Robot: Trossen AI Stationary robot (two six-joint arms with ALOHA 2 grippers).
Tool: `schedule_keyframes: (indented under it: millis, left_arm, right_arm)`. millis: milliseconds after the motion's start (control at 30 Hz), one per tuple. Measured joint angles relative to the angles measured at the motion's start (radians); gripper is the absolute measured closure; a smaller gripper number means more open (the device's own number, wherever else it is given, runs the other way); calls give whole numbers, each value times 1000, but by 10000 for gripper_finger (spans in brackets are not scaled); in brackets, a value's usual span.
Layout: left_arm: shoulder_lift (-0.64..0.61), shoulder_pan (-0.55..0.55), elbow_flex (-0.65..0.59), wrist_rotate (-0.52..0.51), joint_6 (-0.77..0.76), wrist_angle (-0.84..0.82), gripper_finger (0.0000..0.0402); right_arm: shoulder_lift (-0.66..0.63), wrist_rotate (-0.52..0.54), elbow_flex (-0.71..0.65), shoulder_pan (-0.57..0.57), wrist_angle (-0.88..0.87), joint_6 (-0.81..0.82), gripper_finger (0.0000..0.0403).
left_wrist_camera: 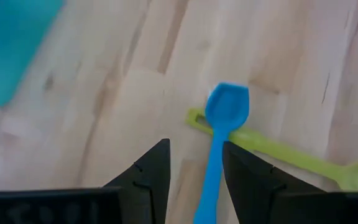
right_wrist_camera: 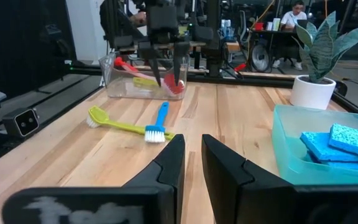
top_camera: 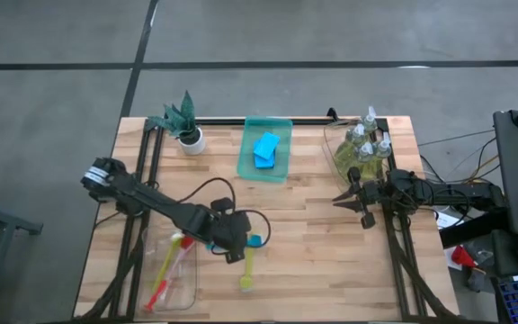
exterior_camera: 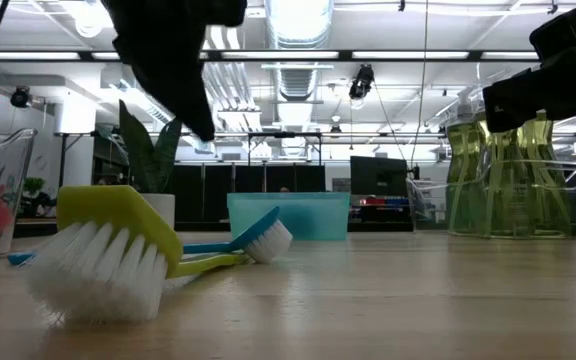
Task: Pick & Place Kitchen Sink Supplies
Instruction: Put the blue dish brush into the bottom transparent bin
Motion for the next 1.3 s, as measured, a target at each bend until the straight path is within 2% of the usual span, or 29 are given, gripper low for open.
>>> schedule_keyframes:
  millis: [500,900,1300]
  left_arm:
    - [164,3,0,179,96,31,264]
    - [179,16,1,181,136,75,263]
    - [213,24,1,182,160,101,187]
  right_arm:
    - [0,0,0,0,0,0,351]
    - [0,0,0,0,0,0,351]
    - [0,0,0,0,0,0,351]
